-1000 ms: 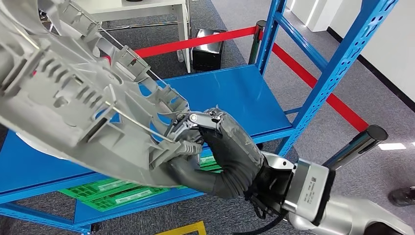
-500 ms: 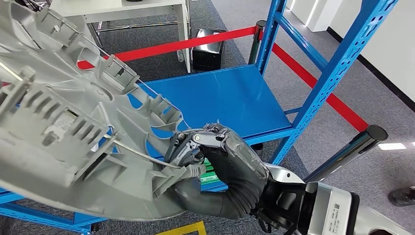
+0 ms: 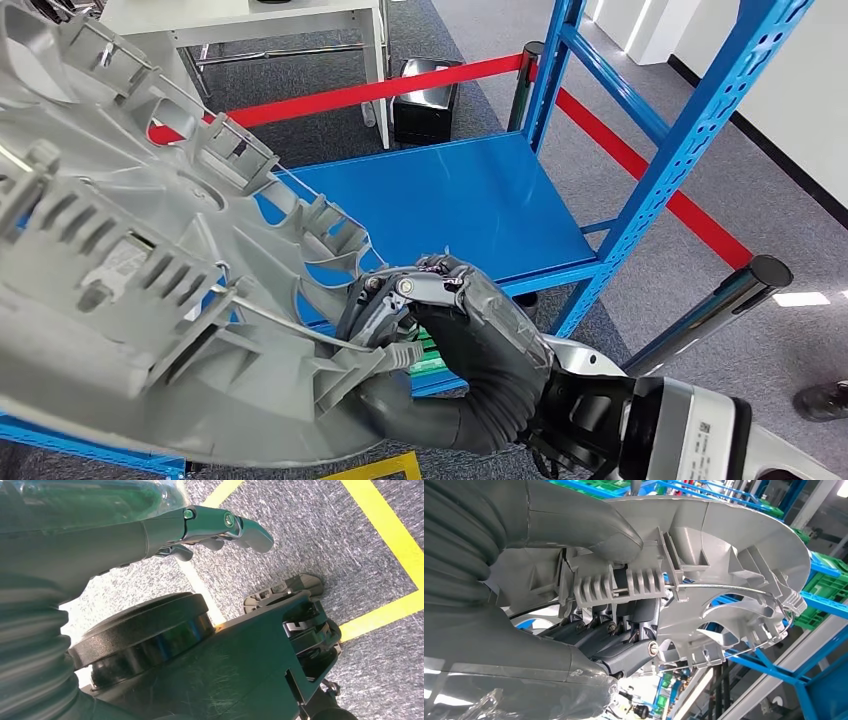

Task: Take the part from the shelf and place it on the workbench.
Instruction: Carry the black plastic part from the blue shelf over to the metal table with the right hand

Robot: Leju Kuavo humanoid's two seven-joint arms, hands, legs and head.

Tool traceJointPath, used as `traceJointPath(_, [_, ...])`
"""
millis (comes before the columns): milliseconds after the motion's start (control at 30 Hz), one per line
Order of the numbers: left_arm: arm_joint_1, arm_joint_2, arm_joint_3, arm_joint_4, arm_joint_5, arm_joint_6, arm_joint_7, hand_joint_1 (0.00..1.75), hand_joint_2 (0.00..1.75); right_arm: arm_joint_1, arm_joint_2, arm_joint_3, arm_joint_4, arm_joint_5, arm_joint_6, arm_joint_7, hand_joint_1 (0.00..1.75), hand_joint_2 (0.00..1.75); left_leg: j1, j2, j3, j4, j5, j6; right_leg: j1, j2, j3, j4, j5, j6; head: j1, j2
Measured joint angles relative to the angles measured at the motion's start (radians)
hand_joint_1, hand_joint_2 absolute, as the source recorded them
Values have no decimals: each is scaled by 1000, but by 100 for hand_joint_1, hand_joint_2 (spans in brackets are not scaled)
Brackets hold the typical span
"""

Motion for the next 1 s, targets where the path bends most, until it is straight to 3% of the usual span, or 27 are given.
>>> traceJointPath(1000, [6,0,-2,0,29,-8,-1,0,175,19,0,-2,0,4,19,-6,175,175,0,0,0,1,0,0,0,0,0,-1,0,0,0,0])
